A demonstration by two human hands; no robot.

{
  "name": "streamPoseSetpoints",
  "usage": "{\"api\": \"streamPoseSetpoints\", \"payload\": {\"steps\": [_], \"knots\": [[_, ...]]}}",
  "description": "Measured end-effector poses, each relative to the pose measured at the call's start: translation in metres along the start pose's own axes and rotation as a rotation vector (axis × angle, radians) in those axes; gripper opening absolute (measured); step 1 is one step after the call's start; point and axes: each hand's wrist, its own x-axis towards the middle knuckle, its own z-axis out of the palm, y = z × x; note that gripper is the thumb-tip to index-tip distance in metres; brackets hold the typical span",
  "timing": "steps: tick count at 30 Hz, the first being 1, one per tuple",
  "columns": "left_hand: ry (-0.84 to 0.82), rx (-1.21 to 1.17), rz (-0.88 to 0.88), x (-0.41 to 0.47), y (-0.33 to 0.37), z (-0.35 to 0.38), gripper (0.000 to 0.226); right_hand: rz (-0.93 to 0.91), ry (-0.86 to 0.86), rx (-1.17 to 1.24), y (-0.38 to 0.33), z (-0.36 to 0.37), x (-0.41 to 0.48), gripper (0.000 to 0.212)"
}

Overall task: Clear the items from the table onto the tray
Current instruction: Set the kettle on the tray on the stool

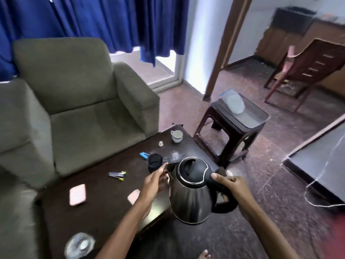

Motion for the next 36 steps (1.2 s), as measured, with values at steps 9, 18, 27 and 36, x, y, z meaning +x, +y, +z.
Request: {"api": "streamPoseSetpoints", "payload": {"steps": [9, 18, 27, 36], "knots": [[-0.108, 0.122, 0.036, 0.03, -0.003, 0.168, 0.026, -0.036, 0.056, 0.091, 0.027, -0.153, 0.049, 0.061], [-0.157, 0.156, 0.023, 0.097, 0.008, 0.279, 0.032, 0.005, 0.111, 0.074, 0.033, -0.24, 0.139, 0.062], [-0.133, 0.083, -0.016, 0.203, 0.023, 0.363, 0.033, 0.041, -0.018, -0.028, 0.003, -0.316, 0.27, 0.054], [-0.22, 0.112, -0.061, 0.3, 0.066, 0.434, 0.038, -0.031, -0.14, -0.177, -0.044, -0.384, 0.416, 0.057]]}}
